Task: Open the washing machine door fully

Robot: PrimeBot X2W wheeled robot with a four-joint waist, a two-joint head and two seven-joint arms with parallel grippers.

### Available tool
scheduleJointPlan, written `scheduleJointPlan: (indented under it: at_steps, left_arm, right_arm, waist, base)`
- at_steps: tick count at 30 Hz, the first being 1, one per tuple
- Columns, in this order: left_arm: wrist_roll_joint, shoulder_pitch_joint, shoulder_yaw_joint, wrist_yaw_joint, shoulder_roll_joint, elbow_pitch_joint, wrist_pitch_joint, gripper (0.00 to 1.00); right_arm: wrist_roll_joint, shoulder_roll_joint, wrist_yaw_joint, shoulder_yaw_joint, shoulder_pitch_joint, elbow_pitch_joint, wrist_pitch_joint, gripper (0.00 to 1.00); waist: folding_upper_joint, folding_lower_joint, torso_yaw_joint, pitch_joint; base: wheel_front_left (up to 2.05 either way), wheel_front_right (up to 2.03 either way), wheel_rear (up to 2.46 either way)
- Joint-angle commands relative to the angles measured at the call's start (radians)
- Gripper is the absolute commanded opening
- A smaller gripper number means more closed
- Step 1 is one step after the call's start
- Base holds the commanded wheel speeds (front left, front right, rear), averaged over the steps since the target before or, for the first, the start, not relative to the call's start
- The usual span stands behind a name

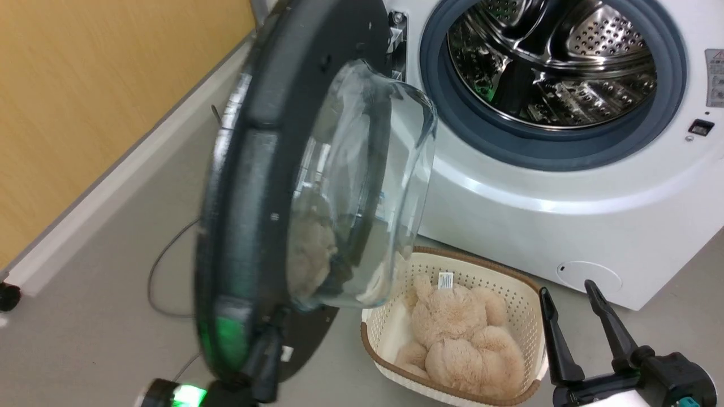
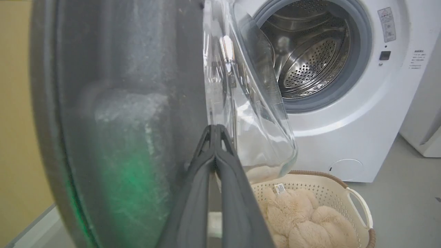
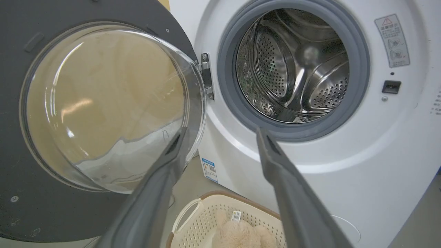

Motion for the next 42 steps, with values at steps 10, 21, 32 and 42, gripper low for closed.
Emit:
scheduleJointPlan:
  at_steps: [10,21,32,42]
  left_arm:
    - [-0.062,-0.057,0.201,0.049,0.037,0.030,-0.004,0.00]
    - [-0.140,-0.155,0.445,0.049,-0.017,0.118,-0.004,0.00]
    - [-0.147,-0.239,0.649,-0.003,-0.047,0.217,-0.004,0.00]
    - [-0.115,-0.362,0.801,-0.098,-0.026,0.357,-0.004,0.00]
  right_arm:
    - [-0.031,0.003,0.001,0.005,-0.051,0.006,-0.004,1.00]
    - [-0.057,0.003,0.001,0.012,-0.088,0.011,-0.004,1.00]
    - [-0.073,0.003,0.001,0.009,-0.107,0.013,-0.004,1.00]
    - [-0.082,0.003,0.001,0.010,-0.131,0.016,-0.004,1.00]
  waist:
    - [0.0000,0.0000,-0.026,0.061]
    - [0.0000,0.0000,-0.069,0.121]
    - [0.0000,0.0000,-0.108,0.162]
    - [0.0000,0.0000,-0.134,0.192]
  base:
    - [0.00,0.00,0.00]
    - [0.00,0.00,0.00]
    - [0.00,0.00,0.00]
    - [0.00,0.00,0.00]
